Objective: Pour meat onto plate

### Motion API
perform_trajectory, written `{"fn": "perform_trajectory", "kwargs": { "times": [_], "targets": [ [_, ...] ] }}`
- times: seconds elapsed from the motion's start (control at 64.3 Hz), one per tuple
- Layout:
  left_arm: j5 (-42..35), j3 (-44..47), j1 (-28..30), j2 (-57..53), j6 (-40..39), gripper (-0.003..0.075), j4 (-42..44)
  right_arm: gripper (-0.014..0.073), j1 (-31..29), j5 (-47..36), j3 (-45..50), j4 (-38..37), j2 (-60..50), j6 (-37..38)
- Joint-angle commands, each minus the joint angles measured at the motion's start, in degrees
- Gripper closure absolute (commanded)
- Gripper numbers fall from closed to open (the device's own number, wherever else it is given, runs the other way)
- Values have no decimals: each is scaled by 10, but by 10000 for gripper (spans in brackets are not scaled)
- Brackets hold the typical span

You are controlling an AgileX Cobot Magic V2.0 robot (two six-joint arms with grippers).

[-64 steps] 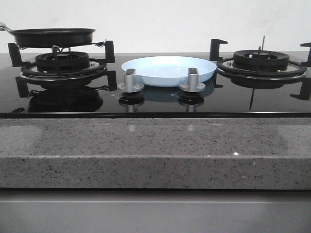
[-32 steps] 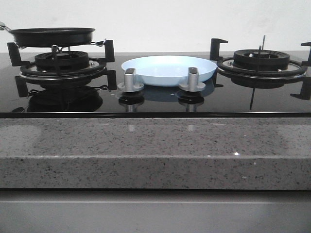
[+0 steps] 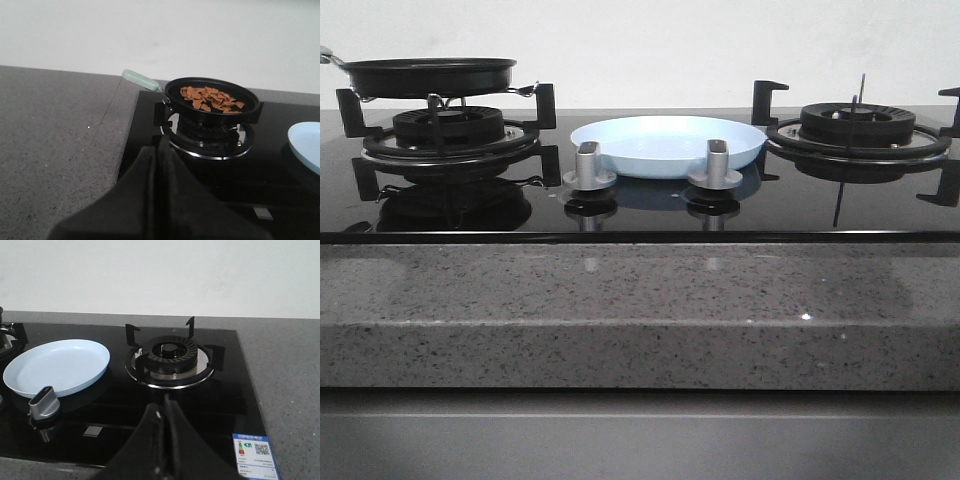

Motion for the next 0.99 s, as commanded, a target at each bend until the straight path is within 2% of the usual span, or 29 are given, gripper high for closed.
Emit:
{"fn": "perform_trajectory", "kwargs": {
  "times": [0.0,0.171,0.264,0.342,0.389,0.497,0.56,0.637,0.979],
  "targets": [
    [-40,-38,-3,49,-5,741,-1,654,-2,-25,-54,-6,60,-2],
    [-63,-42,-3,64,-5,735,-1,634,-2,-25,-82,-6,113,-2],
    [-63,-42,-3,64,-5,652,-1,545,-2,-26,-82,-6,114,-2],
    [-63,-42,-3,64,-5,508,-1,393,-2,-24,-80,-6,113,-2],
    [-64,-42,-3,64,-5,363,-1,285,-2,-21,-80,-6,113,-2],
    [-67,-42,-3,64,-5,101,-1,62,-2,-21,-80,-6,113,-2],
    [-67,-42,-3,64,-5,15,-1,-15,-2,-21,-80,-6,113,-2],
    [-67,-42,-3,64,-5,35,-1,-61,-2,-21,-80,-6,113,-2],
    [-67,-42,-3,64,-5,148,-1,-58,-2,-21,-80,-6,113,-2]
  ]
}}
